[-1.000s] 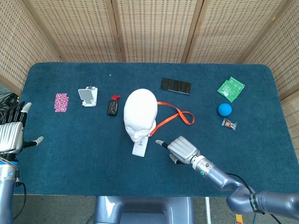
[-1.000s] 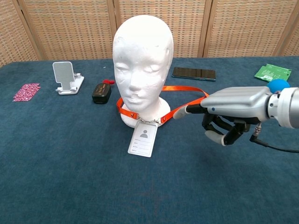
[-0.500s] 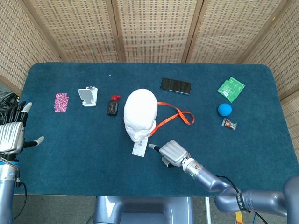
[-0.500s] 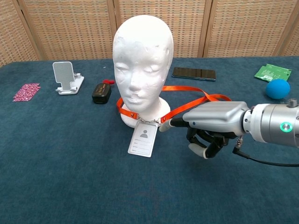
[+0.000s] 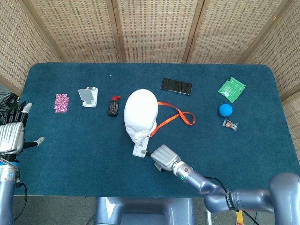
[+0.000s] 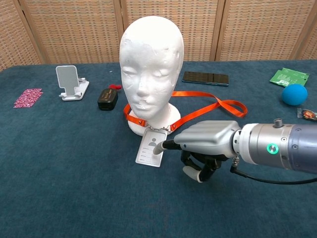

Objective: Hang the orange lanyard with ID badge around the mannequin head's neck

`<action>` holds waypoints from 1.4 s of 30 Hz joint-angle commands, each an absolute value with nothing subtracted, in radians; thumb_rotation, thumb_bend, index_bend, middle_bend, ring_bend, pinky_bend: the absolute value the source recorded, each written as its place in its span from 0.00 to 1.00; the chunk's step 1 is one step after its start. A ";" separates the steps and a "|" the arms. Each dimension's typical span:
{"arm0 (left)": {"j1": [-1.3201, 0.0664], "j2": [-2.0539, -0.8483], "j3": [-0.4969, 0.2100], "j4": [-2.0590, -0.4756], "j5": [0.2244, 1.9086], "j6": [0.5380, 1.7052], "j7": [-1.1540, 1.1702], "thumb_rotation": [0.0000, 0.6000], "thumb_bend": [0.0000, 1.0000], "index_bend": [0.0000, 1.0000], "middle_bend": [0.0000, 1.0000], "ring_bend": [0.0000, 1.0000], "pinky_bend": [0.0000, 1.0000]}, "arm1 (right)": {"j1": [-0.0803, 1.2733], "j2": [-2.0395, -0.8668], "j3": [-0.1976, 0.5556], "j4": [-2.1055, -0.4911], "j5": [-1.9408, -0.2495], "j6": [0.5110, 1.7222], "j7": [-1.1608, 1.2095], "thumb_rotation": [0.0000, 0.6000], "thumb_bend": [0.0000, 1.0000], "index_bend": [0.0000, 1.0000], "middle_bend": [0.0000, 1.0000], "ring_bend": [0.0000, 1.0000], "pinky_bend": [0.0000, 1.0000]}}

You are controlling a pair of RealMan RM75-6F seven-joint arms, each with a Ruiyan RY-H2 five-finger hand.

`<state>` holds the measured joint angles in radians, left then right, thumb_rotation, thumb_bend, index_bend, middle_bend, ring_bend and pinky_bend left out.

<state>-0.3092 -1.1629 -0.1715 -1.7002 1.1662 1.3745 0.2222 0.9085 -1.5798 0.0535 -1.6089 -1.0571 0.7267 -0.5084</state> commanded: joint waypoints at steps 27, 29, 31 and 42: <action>-0.309 -1.166 -0.182 -1.699 1.176 1.356 0.227 1.00 0.00 0.00 0.00 0.00 0.00 | 0.968 -1.553 -0.030 -1.663 -0.971 0.708 -0.568 1.00 0.79 0.20 0.76 0.74 0.87; -0.309 -1.166 -0.181 -1.700 1.177 1.355 0.228 1.00 0.00 0.00 0.00 0.00 0.00 | 0.970 -1.547 -0.036 -1.674 -0.978 0.708 -0.569 1.00 0.79 0.20 0.76 0.74 0.87; -0.309 -1.167 -0.181 -1.700 1.178 1.355 0.230 1.00 0.00 0.00 0.00 0.00 0.00 | 0.972 -1.541 -0.044 -1.685 -0.982 0.705 -0.571 1.00 0.79 0.20 0.76 0.74 0.87; -0.308 -1.167 -0.184 -1.702 1.179 1.354 0.230 1.00 0.00 0.00 0.00 0.00 0.00 | 1.000 -1.488 -0.109 -1.772 -0.975 0.691 -0.625 1.00 0.79 0.20 0.76 0.74 0.87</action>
